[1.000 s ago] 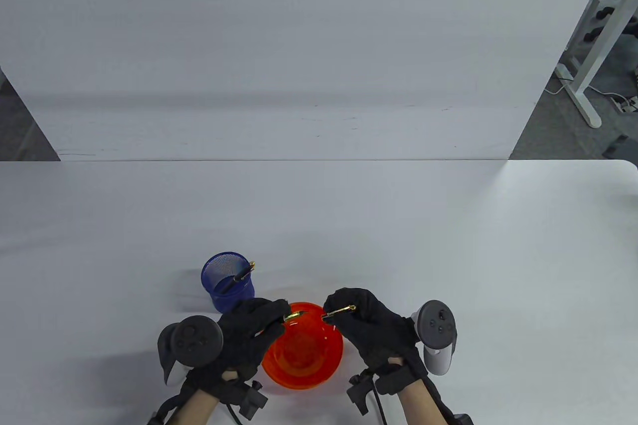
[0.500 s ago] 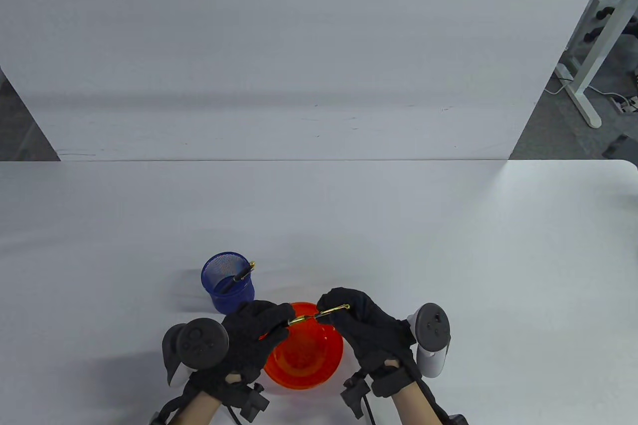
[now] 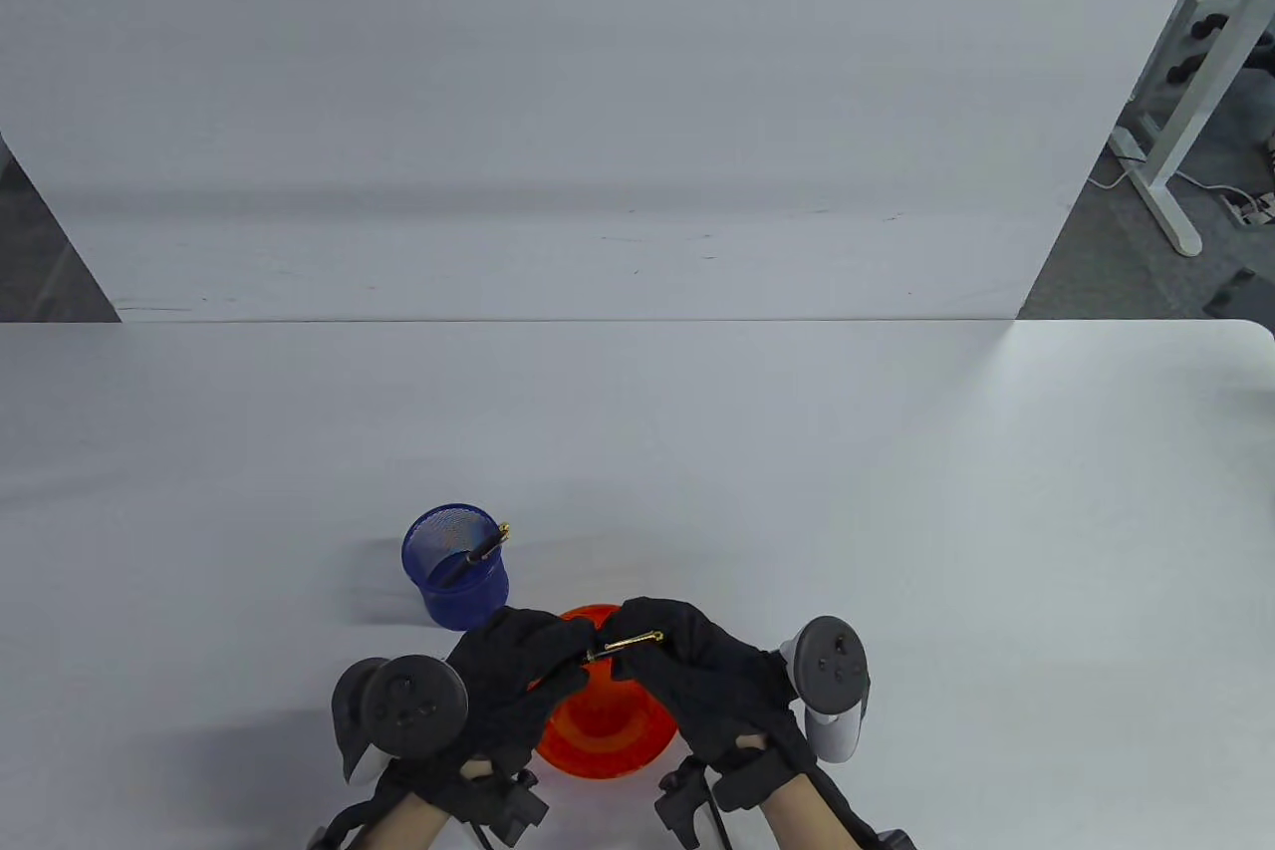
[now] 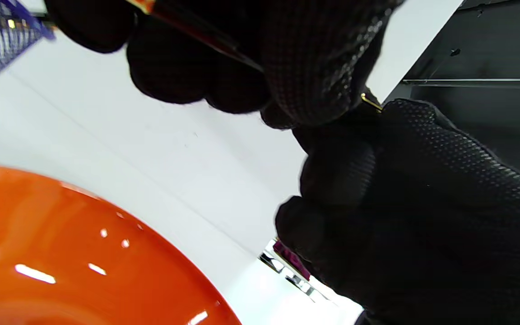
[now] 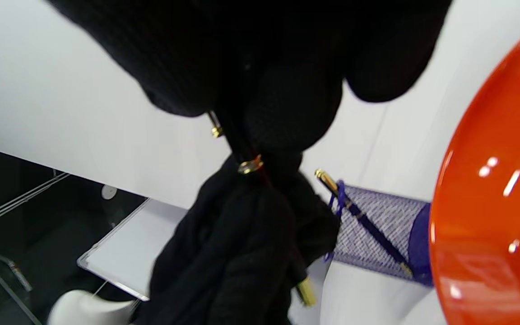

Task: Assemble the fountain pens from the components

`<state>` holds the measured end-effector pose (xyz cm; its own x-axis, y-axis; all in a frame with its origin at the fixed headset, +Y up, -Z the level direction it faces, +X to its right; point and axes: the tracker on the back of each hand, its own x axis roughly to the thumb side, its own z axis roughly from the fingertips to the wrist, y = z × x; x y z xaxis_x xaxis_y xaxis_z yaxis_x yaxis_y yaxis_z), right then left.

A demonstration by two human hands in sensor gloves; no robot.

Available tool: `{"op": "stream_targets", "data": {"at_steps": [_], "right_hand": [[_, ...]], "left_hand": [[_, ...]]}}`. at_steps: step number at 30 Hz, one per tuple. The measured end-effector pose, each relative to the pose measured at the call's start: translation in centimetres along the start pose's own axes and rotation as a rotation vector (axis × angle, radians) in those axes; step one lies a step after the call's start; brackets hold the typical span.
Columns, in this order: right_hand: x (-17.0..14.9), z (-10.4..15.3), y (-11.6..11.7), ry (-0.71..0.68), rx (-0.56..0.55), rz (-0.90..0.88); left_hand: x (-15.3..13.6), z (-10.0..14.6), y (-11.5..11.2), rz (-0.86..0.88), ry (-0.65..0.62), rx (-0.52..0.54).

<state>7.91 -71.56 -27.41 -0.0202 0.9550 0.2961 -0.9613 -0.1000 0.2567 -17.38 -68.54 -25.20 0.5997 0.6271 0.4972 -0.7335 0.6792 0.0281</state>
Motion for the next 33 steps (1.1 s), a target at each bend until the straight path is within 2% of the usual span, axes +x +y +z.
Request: {"op": "stream_targets", "data": {"at_steps": [7,14,17,18,19,22,23,25,26,30,33], "right_hand": [[0.9,0.1,-0.6,-0.038,0.004,0.038],[1.2,0.2,-0.1,-0.066,-0.025,0.13],[1.2,0.3,0.1,-0.049,-0.047,0.151],[1.2,0.3,0.2,-0.05,-0.054,0.192],[1.3,0.2,0.2,-0.058,-0.032,0.232],[1.4,0.0,-0.1,-0.057,0.028,0.222],[1.3,0.0,-0.5,-0.056,0.005,0.213],[1.2,0.1,-1.6,-0.033,-0.059,0.184],[1.1,0.1,-2.5,-0.021,-0.099,0.158],[0.5,0.1,-4.5,0.03,-0.183,0.095],[0.6,0.1,-4.7,0.038,-0.203,0.078]], "left_hand": [[0.7,0.4,0.4,0.007,-0.049,0.1],[0.5,0.5,0.0,0.008,-0.066,0.092],[0.3,0.3,-0.3,-0.003,-0.054,0.05],[0.2,0.1,-0.4,-0.018,-0.047,-0.008],[0.2,0.0,-0.4,-0.045,-0.034,-0.071],[0.5,-0.5,-0.2,-0.16,-0.024,-0.136],[0.5,-0.5,0.2,-0.201,-0.011,-0.144],[0.0,-0.7,1.5,-0.25,0.006,-0.064],[-0.8,-1.0,2.9,-0.246,0.039,-0.01],[-3.8,-1.9,6.4,-0.055,0.173,0.2],[-5.3,-2.4,7.5,-0.029,0.167,0.287]]}}
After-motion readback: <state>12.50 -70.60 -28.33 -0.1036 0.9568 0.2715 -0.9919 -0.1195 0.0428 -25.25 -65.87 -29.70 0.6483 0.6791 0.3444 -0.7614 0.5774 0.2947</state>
